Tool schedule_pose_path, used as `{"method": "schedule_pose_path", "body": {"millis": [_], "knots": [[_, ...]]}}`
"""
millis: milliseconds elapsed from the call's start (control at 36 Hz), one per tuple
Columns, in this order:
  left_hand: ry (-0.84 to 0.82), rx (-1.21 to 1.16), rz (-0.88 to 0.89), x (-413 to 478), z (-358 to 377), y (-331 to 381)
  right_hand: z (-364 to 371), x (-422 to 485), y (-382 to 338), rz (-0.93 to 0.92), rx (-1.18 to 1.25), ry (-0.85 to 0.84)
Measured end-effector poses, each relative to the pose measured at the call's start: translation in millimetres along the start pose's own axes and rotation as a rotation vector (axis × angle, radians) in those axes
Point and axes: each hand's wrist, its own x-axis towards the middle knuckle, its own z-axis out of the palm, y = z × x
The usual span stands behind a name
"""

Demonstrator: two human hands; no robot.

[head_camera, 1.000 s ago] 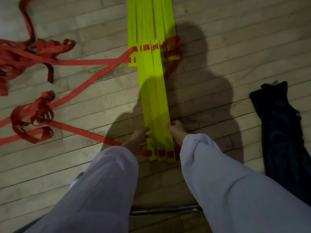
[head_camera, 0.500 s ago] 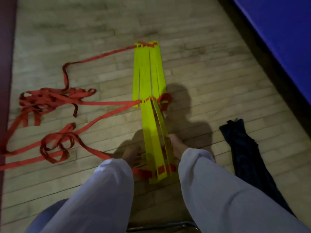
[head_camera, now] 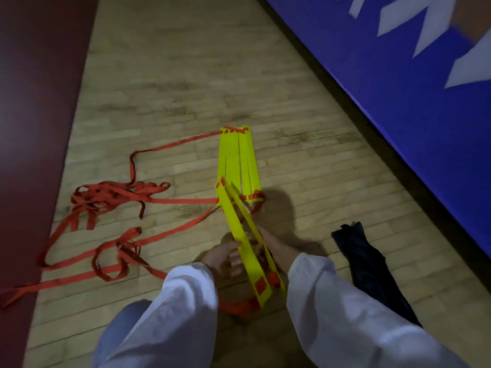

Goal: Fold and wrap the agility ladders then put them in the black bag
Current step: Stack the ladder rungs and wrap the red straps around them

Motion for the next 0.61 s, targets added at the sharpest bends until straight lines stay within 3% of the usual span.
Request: {"method": "schedule_pose_path", "body": {"millis": [111, 361, 500, 611], "knots": [[-0.098, -0.097, -0.03, -36.1, 10.8, 35.6, 5.7, -29.1, -37.6, -0.157, 0.042, -0.007], [-0.217, -0.023, 0.262, -113.8, 30.4, 87.0, -6.3, -139.8, -95.9, -0.353, 0.069, -0.069], [-0.174, 0.037, 0.459, -165.6, 47.6, 108.8, -5.0, -194.3, -100.3, -0.484, 0.166, -0.264], [-0.087, 0.099, 0.6, -209.8, 57.8, 113.6, -2.5, -243.1, -96.4, -0.484, 0.175, -0.394]]}}
